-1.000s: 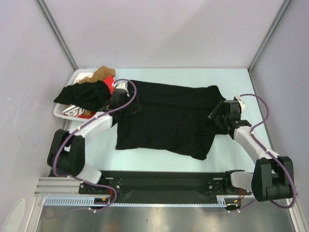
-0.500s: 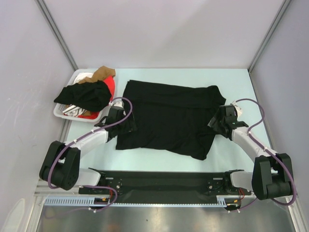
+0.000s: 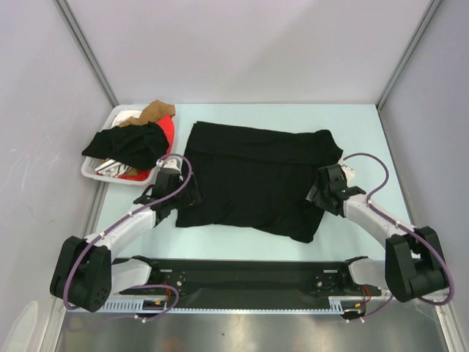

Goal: Fold and stack the tank tops
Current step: Fold the tank top

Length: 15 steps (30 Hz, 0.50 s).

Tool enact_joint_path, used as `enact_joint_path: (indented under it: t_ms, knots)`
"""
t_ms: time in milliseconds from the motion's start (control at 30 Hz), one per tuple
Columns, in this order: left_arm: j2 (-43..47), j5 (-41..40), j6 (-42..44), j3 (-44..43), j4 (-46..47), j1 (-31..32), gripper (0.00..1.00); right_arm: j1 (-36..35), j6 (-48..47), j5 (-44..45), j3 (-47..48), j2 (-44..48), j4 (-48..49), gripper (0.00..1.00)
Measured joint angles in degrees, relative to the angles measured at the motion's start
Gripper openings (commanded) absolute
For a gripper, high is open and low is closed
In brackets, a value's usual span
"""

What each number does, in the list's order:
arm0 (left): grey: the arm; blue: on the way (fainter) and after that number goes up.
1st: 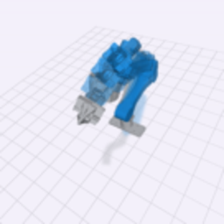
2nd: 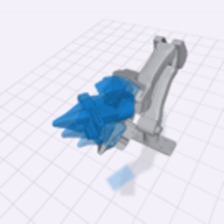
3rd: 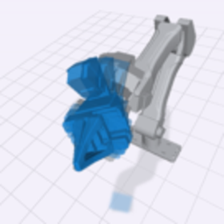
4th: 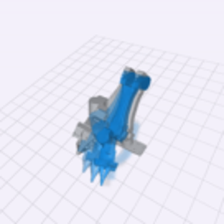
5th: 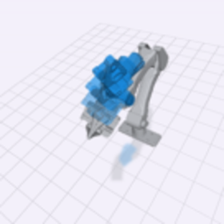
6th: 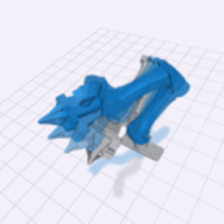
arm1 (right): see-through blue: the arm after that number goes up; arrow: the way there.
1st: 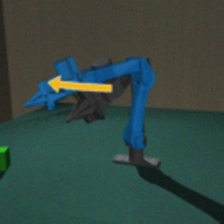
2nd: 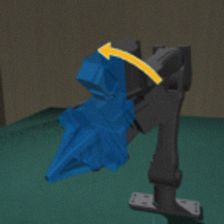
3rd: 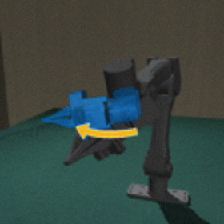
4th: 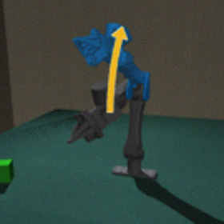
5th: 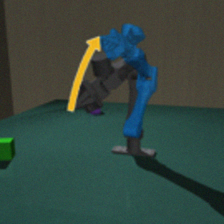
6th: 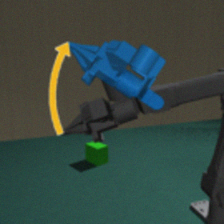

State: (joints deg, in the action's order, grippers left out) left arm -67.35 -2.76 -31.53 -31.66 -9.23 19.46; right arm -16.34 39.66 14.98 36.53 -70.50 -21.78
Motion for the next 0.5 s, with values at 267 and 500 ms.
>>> enact_joint_path:
  t_ms: [267, 500]
  knots:
    - [3.15, -0.02, 0.04, 2.12, -1.25, -1.27, 0.88, 3.67, 0.13, 3.74, 0.02, -5.46, 0.85, 0.23]
    - [2.97, 0.35, 0.0, 2.4, -0.7, -1.36, 0.88, 10.4, 0.92, 7.52, -0.63, 1.81, -0.98, 0.28]
